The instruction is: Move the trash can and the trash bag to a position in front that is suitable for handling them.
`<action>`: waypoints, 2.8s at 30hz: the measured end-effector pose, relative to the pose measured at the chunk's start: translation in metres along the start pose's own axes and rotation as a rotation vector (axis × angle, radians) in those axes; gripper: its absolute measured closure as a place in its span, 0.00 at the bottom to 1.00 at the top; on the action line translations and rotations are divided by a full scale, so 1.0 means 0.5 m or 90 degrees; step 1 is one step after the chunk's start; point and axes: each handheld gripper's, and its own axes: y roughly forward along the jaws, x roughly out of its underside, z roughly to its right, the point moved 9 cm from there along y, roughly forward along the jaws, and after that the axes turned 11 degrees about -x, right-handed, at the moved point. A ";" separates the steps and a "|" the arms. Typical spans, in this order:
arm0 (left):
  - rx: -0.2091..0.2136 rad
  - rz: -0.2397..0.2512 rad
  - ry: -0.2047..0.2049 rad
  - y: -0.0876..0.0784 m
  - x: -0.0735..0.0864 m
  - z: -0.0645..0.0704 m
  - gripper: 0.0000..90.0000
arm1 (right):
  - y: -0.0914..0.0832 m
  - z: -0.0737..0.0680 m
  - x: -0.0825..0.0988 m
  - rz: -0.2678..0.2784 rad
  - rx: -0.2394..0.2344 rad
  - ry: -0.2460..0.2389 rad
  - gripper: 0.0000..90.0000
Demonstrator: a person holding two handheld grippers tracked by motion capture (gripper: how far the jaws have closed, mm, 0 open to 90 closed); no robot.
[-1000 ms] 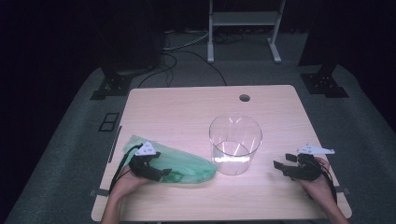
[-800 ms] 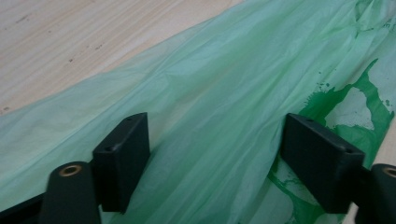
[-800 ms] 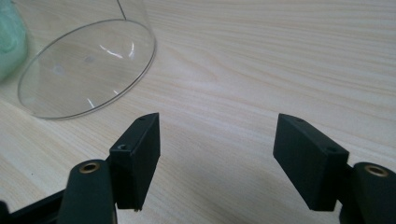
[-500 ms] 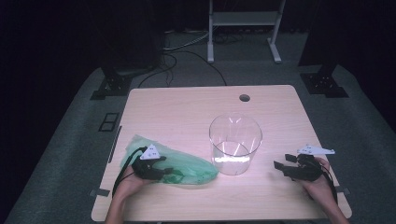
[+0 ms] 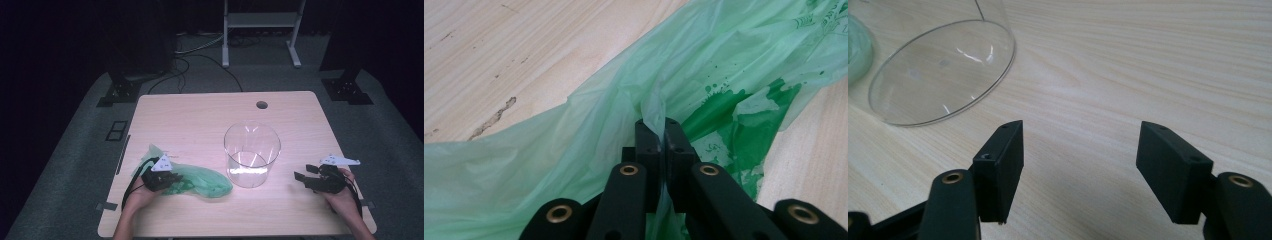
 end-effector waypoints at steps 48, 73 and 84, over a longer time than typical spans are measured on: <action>-0.031 0.215 0.073 -0.347 -0.379 -0.077 0.99 | -0.002 -0.002 -0.006 0.007 -0.004 0.003 0.39; 0.052 0.176 0.132 -0.172 -0.512 0.019 0.99 | -0.018 0.002 -0.015 0.029 -0.008 0.005 0.39; 0.085 0.136 0.125 -0.073 -0.533 0.069 0.72 | -0.020 0.002 -0.018 0.034 -0.012 0.009 0.39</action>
